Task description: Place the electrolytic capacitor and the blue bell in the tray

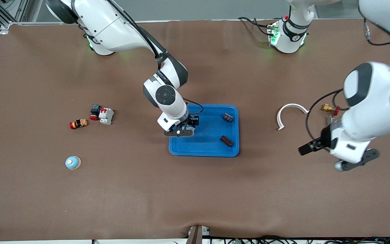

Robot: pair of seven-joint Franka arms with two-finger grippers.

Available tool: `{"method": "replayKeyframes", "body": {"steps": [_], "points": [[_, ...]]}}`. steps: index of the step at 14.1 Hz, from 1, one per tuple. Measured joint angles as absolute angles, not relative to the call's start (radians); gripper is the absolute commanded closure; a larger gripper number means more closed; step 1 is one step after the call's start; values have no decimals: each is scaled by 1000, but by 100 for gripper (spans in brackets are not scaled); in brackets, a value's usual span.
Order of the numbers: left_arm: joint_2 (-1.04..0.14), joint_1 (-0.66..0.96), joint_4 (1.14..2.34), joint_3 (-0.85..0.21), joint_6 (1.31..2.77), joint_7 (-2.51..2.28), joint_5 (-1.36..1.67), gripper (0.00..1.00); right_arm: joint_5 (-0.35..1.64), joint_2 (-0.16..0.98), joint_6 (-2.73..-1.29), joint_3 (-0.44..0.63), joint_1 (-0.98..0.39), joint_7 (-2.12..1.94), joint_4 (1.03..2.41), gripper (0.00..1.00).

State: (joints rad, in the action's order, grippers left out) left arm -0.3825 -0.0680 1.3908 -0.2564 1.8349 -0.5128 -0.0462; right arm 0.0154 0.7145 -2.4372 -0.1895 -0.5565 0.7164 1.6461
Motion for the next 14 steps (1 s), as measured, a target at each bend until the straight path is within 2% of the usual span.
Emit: {"method": "replayKeyframes", "body": {"steps": [6, 8, 11, 14], "points": [[-215, -176, 1391, -253, 1682, -398, -46, 0, 15, 714, -2448, -189, -574, 718, 1666, 54], [-162, -119, 1396, -201, 1618, -336, -46, 0, 15, 714, -2456, -189, -578, 724, 1668, 54], [-88, -2, 1419, -65, 1538, -204, -46, 0, 15, 714, -2464, -189, -584, 729, 1669, 54], [-8, 27, 1508, -30, 1521, -183, -46, 0, 15, 714, -2471, -189, -588, 730, 1670, 54]]}}
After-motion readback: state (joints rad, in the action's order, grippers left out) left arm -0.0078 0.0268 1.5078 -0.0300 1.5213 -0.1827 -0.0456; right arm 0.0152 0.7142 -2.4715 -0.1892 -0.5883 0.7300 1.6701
